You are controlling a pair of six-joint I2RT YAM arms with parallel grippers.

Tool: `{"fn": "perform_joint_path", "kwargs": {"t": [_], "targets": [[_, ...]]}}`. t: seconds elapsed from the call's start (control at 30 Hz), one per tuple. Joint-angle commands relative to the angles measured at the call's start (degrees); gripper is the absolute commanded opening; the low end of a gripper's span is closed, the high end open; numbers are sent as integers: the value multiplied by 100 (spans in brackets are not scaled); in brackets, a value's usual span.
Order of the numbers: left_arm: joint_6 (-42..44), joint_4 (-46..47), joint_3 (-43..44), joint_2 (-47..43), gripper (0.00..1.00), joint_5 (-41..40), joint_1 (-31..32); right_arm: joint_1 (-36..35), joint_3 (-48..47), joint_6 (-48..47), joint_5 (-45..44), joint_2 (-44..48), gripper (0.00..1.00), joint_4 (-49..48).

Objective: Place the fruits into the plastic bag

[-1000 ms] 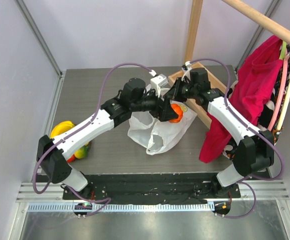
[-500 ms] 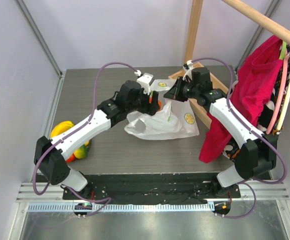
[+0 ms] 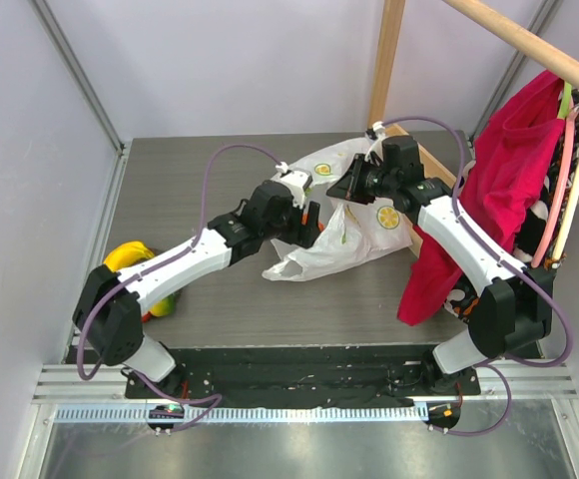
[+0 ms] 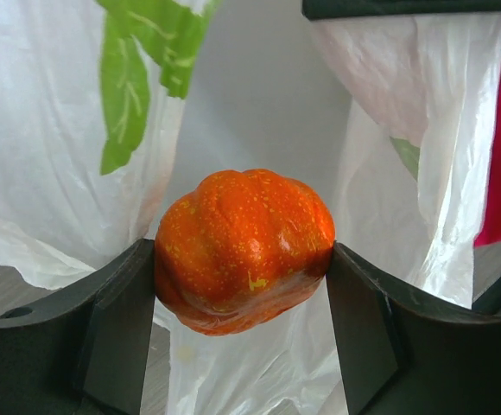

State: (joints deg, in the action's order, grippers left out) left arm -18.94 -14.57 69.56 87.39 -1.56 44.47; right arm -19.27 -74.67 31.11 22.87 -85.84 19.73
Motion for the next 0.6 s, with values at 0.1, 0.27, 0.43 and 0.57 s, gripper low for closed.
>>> {"fn": "perform_joint_path", "kwargs": {"t": [0.1,0.27,0.43,0.57], "targets": [[-558,1218,-258,436,50,595,62,20,93,114,103,129,1,-285],[-987,2078,-408,822,54,789,62,11,146,149,138,50,1,-338],[-1147,2450,-251,1394,58,780,115,11,181,167,147,24,1,-373],[-1112,2397,-153,1587,67,719,159,11,216,132,121,33,1,-355]]}}
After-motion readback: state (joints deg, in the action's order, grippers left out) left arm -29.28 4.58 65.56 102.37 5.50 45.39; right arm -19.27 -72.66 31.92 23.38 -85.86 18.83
